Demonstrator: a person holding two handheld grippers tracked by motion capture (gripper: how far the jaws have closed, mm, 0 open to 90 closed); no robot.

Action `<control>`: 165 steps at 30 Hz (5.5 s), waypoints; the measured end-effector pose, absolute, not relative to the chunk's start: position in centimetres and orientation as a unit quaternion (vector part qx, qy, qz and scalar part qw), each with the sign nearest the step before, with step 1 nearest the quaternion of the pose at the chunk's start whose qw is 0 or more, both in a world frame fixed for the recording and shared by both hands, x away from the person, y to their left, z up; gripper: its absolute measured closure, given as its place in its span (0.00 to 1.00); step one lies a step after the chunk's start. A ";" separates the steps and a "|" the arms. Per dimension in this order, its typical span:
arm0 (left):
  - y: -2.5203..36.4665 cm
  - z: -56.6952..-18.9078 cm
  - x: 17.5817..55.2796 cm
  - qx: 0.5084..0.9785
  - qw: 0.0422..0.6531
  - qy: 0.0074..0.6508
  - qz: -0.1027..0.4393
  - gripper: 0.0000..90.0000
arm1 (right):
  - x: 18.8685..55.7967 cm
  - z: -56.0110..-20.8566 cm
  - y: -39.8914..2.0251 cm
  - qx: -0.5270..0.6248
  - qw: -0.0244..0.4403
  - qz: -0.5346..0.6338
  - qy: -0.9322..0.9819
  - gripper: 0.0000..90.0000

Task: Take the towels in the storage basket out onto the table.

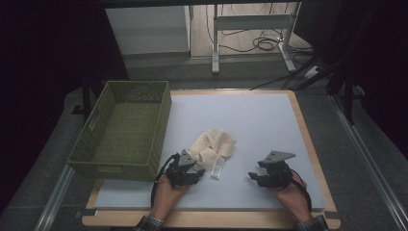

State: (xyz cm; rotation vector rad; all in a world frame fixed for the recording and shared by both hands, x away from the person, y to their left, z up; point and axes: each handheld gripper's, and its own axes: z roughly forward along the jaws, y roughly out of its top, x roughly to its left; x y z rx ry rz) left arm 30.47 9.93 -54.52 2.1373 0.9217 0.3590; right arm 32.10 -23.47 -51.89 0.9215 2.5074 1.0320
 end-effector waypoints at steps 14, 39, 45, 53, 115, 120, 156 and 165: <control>9.9 -54.5 30.5 0.838 0.384 0.362 0.140 0.51 | 37.6 -51.7 -17.4 0.301 0.108 0.368 0.873 0.47; 9.9 -54.6 30.6 0.842 0.384 0.354 0.132 0.41 | 39.9 -45.4 -23.0 0.375 0.143 0.392 0.828 0.96; 9.8 -54.6 30.6 0.842 0.376 0.361 0.137 0.28 | 41.2 -47.5 -26.0 0.420 0.133 0.356 0.824 0.78; 8.5 -51.9 31.2 0.848 0.395 0.330 0.130 0.35 | 39.0 -47.3 -26.7 0.396 0.122 0.372 0.831 0.75; 5.9 -52.2 37.3 0.861 0.345 0.349 0.133 0.50 | 40.0 -50.4 -24.1 0.340 0.135 0.300 0.881 0.66; 6.2 -52.9 37.6 0.859 0.359 0.347 0.112 0.87 | 40.0 -51.1 -23.8 0.332 0.171 0.280 0.884 0.86; 6.7 -48.6 35.2 0.846 0.387 0.346 0.119 0.54 | 34.3 -47.8 -29.0 0.360 0.114 0.351 0.857 0.79; 2.6 -50.4 37.4 0.865 0.363 0.329 0.104 0.44 | 33.6 -50.7 -24.2 0.312 0.061 0.362 0.876 0.68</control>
